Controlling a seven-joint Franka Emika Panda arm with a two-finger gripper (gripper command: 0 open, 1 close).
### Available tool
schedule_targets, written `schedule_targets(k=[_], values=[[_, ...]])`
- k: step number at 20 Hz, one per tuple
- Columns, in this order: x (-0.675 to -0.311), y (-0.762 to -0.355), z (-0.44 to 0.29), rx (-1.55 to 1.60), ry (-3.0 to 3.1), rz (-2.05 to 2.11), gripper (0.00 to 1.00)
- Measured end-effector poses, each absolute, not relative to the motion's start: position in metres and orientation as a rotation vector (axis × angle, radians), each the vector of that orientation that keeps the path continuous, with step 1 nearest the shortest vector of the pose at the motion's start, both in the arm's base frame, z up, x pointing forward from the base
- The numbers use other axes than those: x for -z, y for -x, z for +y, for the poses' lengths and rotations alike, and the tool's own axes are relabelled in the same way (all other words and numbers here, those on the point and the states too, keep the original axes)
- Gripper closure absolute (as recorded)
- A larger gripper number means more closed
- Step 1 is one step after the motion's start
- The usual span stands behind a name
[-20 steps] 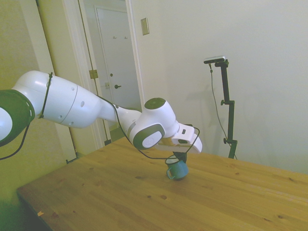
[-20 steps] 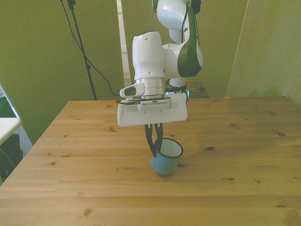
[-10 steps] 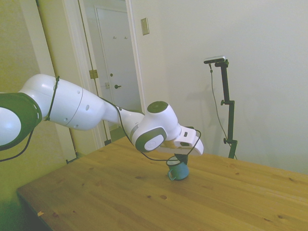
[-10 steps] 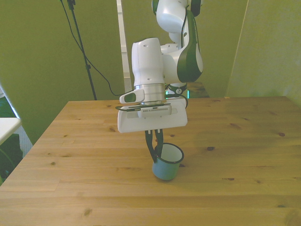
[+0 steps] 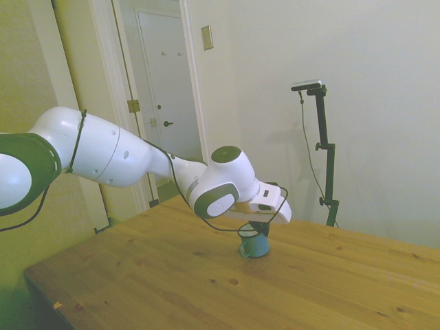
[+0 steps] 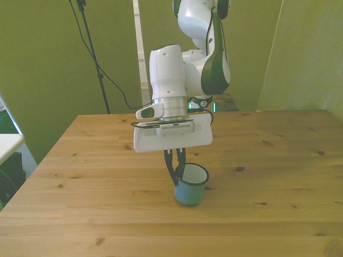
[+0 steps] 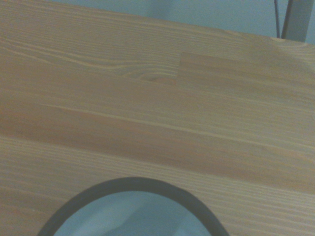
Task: Flip the mug upright
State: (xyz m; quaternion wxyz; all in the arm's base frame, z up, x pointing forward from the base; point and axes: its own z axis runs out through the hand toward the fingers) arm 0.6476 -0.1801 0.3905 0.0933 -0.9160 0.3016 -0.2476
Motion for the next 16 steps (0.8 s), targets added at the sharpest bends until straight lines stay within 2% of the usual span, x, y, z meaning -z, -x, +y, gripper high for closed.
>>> schedule_targets(k=[5,10,16], values=[[-0.395,-0.647,-0.179,0.743,2.716,0.891,0.00],[-0.429,-0.639,-0.168,0.802,2.697,0.861,0.00],[-0.454,-0.580,-0.145,0.788,2.696,0.845,0.00]])
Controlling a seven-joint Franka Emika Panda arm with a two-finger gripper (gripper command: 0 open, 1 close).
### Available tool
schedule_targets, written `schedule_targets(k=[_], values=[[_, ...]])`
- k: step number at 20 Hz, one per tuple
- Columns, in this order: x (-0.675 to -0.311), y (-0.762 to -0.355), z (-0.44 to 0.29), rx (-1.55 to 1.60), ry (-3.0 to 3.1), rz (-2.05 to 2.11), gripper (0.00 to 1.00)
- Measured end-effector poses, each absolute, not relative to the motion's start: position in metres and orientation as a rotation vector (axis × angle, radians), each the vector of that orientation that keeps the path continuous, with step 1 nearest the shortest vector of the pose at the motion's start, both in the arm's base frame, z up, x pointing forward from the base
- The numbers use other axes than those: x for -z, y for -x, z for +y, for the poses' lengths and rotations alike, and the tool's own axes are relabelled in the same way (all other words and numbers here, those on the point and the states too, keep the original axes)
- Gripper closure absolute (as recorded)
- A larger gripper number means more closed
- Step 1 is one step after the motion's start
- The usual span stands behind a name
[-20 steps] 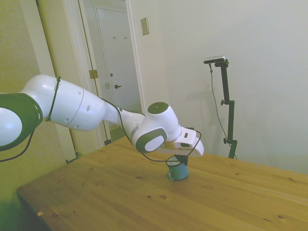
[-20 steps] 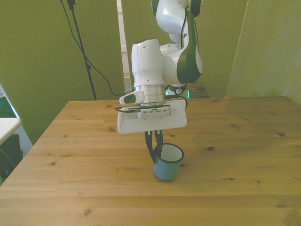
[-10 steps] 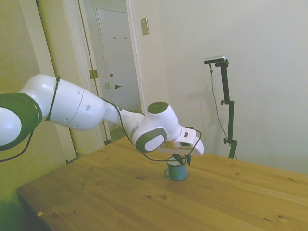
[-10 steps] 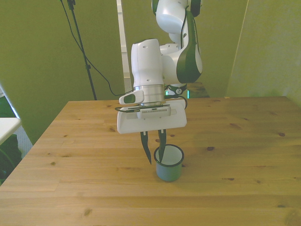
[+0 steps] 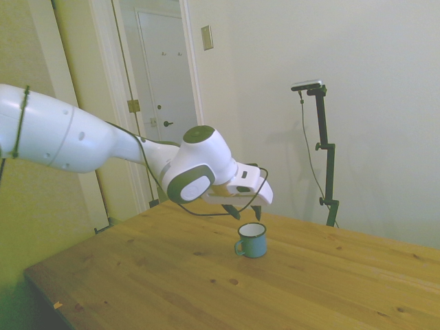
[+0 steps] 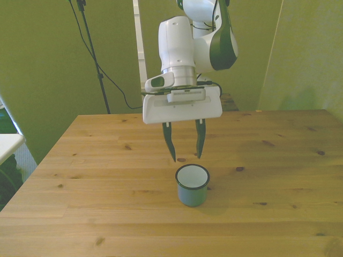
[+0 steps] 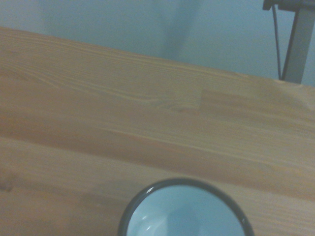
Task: Flip the mug upright
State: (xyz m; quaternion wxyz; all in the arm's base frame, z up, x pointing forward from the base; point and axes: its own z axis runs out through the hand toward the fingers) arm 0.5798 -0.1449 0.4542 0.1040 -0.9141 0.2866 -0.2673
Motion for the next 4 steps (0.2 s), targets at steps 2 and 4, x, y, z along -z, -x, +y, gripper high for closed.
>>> schedule_targets(k=[2,4], values=[[-0.455,-0.552,-0.140,0.771,2.696,0.853,0.00],[-0.454,-0.523,-0.135,0.758,2.693,0.862,0.00]])
